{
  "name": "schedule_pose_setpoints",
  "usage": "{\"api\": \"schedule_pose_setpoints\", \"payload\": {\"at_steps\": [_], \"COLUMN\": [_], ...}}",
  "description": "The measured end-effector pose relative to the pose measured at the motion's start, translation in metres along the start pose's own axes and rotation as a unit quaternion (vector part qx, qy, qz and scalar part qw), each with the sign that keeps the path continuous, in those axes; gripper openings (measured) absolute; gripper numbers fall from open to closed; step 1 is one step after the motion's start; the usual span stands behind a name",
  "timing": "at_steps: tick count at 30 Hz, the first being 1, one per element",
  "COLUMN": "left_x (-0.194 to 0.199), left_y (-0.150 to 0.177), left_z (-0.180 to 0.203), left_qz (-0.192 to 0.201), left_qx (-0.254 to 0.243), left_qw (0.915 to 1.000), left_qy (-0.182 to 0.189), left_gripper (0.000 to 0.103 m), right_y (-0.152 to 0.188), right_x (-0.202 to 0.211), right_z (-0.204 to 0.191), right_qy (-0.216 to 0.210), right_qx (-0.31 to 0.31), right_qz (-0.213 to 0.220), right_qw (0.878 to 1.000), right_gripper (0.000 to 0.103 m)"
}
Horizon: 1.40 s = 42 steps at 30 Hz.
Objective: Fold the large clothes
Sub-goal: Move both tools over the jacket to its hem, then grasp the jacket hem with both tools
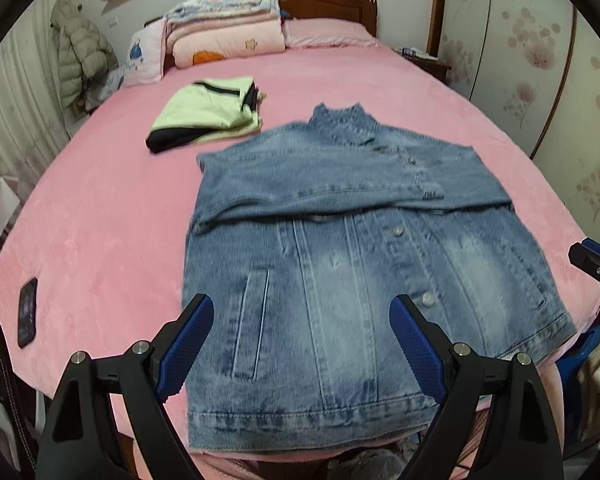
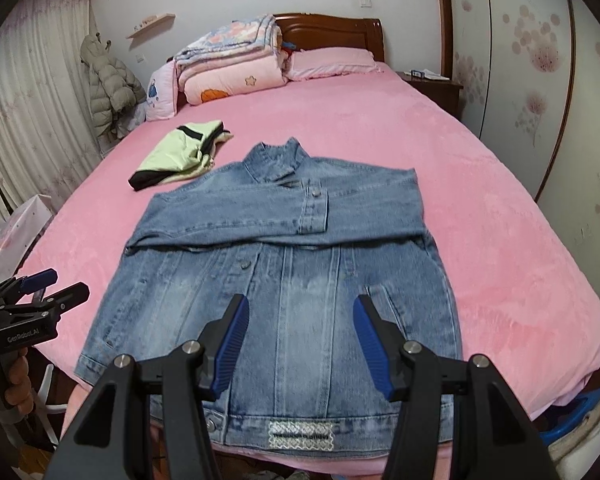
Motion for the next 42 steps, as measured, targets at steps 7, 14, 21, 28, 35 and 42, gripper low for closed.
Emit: {"api": "schedule_pose_setpoints", "payload": {"at_steps": [7, 14, 21, 28, 35, 42], "left_x": [-0.022, -0.041, -0.061, -0.061, -0.045, -0.039], "left_y": [0.037, 0.071, 0.101, 0.117, 0.115, 0.113], "left_z": [-0.012, -0.014, -0.027, -0.047, -0.052, -0.073], "left_qz": [-0.043, -0.082, -0.116, -0.114, -0.098, -0.097], "left_qx": [0.017, 0.028, 0.041, 0.042, 0.038, 0.059], "left_qw": [0.9989, 0.9963, 0.9924, 0.9926, 0.9943, 0.9935], "left_qy": [-0.006, -0.004, -0.004, 0.007, 0.016, 0.001], "left_gripper": [0.089, 0.089, 0.089, 0.089, 0.089, 0.089], "right_y": [0.024, 0.05, 0.078, 0.104, 0.115, 0.114], "right_x": [-0.014, -0.027, -0.038, -0.049, -0.05, -0.045], "right_z": [0.01, 0.024, 0.04, 0.063, 0.083, 0.091], "right_qy": [0.004, 0.015, 0.027, 0.04, 0.049, 0.043], "right_qx": [-0.012, -0.023, -0.028, -0.044, -0.051, -0.05], "right_qz": [-0.029, -0.059, -0.09, -0.122, -0.13, -0.124], "right_qw": [0.999, 0.998, 0.995, 0.991, 0.989, 0.99], "right_gripper": [0.054, 0.054, 0.054, 0.054, 0.054, 0.054]}}
Point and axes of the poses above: each gripper's, at about its wrist camera, not at the fingertips, and x roughly against the way its jaws point, z to its right, y to its underside, the point moved 7 cm from there along -x, roughly the way its jaws point, and after that the axes turned 7 degrees about z, right-handed, at the moved point
